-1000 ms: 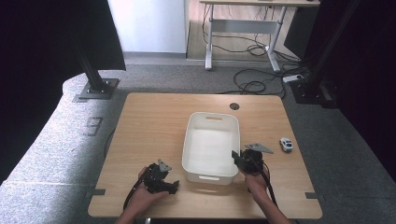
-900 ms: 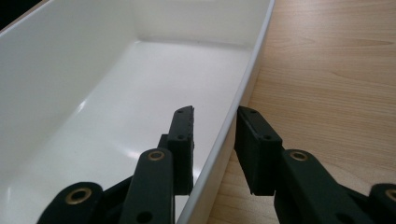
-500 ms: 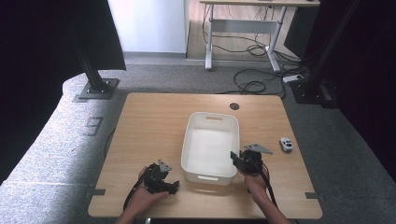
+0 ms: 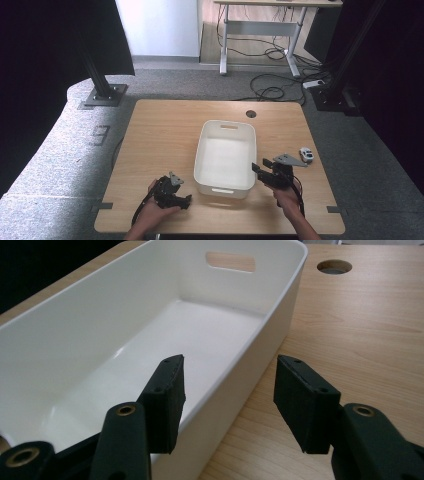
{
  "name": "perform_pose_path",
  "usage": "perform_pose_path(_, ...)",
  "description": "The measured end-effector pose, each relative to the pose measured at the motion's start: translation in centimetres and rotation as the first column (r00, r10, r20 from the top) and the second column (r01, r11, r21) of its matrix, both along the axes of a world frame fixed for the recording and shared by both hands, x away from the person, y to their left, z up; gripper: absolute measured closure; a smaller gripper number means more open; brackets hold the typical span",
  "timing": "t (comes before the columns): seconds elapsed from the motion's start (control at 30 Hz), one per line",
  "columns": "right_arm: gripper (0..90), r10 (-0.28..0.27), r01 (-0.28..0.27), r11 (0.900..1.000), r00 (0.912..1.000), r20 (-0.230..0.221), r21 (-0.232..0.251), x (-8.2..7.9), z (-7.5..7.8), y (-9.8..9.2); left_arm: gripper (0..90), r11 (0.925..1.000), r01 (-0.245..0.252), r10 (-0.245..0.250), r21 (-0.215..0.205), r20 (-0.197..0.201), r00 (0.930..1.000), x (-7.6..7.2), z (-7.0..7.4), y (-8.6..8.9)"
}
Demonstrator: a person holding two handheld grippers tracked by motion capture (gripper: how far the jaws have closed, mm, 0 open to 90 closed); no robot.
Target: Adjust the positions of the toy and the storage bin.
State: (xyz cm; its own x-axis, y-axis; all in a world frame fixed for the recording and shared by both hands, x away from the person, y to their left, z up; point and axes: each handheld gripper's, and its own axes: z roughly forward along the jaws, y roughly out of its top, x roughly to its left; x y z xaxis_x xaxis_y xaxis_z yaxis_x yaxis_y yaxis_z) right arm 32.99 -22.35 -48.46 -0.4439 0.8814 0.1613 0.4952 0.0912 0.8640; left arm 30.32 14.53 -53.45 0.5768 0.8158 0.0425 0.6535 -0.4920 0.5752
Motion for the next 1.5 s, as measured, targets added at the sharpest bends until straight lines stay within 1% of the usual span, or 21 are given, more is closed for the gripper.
perform_pose_path(0.03,43.9,0.013,-0.013,1.0,0.9999,0.003,-0.016,-0.1,0.1,-0.3,12.1,1.0,0.0,0.0,0.0,0.0,1.0,0.0,0.0,0.0)
perform_pose_path(0.07,43.2,0.02,-0.02,1.0,0.9998,0.005,-0.022,-0.1,0.1,-0.5,12.1,1.0,0.0,0.0,-0.002,0.0,1.0,0.0,0.0,0.0)
perform_pose_path(0.13,40.0,0.038,-0.037,0.999,0.9993,0.009,-0.021,-0.1,0.1,-1.0,12.1,1.0,-0.004,0.004,-0.009,0.001,1.0,0.0,-0.1,0.1)
perform_pose_path(0.17,40.0,0.038,-0.037,0.999,0.9993,0.009,-0.021,-0.1,0.1,-1.0,12.1,1.0,-0.004,0.004,-0.009,0.001,1.0,0.0,-0.1,0.1)
perform_pose_path(0.2,37.6,0.043,-0.043,0.999,0.9989,0.017,-0.024,-0.1,0.1,-1.4,12.1,1.0,-0.003,0.003,-0.009,-0.002,1.0,0.0,-0.1,0.1)
perform_pose_path(0.27,36.3,0.04,-0.039,0.999,0.9988,0.027,-0.031,-0.1,0.1,-1.7,12.1,1.0,-0.002,0.002,-0.01,-0.003,1.0,0.0,-0.1,0.2)
perform_pose_path(0.43,34.0,0.037,-0.037,0.999,0.9987,0.036,-0.019,-0.2,0.1,-2.7,12.1,1.0,0.001,-0.001,-0.009,-0.005,1.0,0.0,0.0,0.2)
perform_pose_path(0.5,30.8,0.034,-0.033,0.999,0.9988,0.035,-0.018,-0.3,0.1,-3.2,11.7,1.0,0.002,-0.002,-0.008,-0.006,1.0,0.0,0.0,0.1)
perform_pose_path(0.53,27.2,0.028,-0.028,0.999,0.9988,0.039,-0.02,-0.4,0.2,-3.4,11.4,1.0,0.002,-0.003,-0.008,-0.007,1.0,0.1,0.0,0.1)
perform_pose_path(0.57,25.6,0.023,-0.022,0.999,0.9987,0.046,-0.027,-0.5,0.2,-3.6,11.3,1.0,0.004,-0.004,-0.009,-0.007,1.0,0.1,-0.1,0.1)
perform_pose_path(0.6,24.8,0.021,-0.019,0.999,0.9988,0.045,-0.036,-0.6,0.2,-3.7,11.3,0.9999,0.005,-0.005,-0.009,-0.008,1.0,0.2,-0.1,0.1)
perform_pose_path(0.67,23.4,0.029,-0.028,0.999,0.9992,0.027,-0.046,-0.6,0.2,-4.1,11.2,0.9999,0.008,-0.008,-0.007,-0.009,0.9999,0.2,0.0,-0.1)
perform_pose_path(0.77,23.4,0.019,-0.018,0.997,0.9997,0.015,-0.077,-0.6,-0.1,-4.6,11.2,0.9998,0.017,-0.017,-0.007,-0.009,0.9998,0.4,0.0,-0.3)
perform_pose_path(0.97,24.0,0.004,-0.004,0.996,1.0,0.002,-0.092,-0.4,-0.3,-5.2,11.0,0.9997,0.022,-0.022,-0.008,-0.013,0.9997,0.5,0.0,-0.4)
perform_pose_path(1.23,24.8,-0.004,0.0,0.989,0.9997,-0.026,-0.147,-0.1,-1.0,-5.5,11.1,0.9998,0.021,-0.021,-0.008,-0.013,0.9997,0.4,0.0,-0.4)
perform_pose_path(1.5,25.1,-0.022,0.014,0.986,0.9987,-0.045,-0.167,0.3,-1.3,-5.9,11.1,0.9998,0.017,-0.017,-0.013,-0.013,0.9998,0.4,-0.1,-0.4)
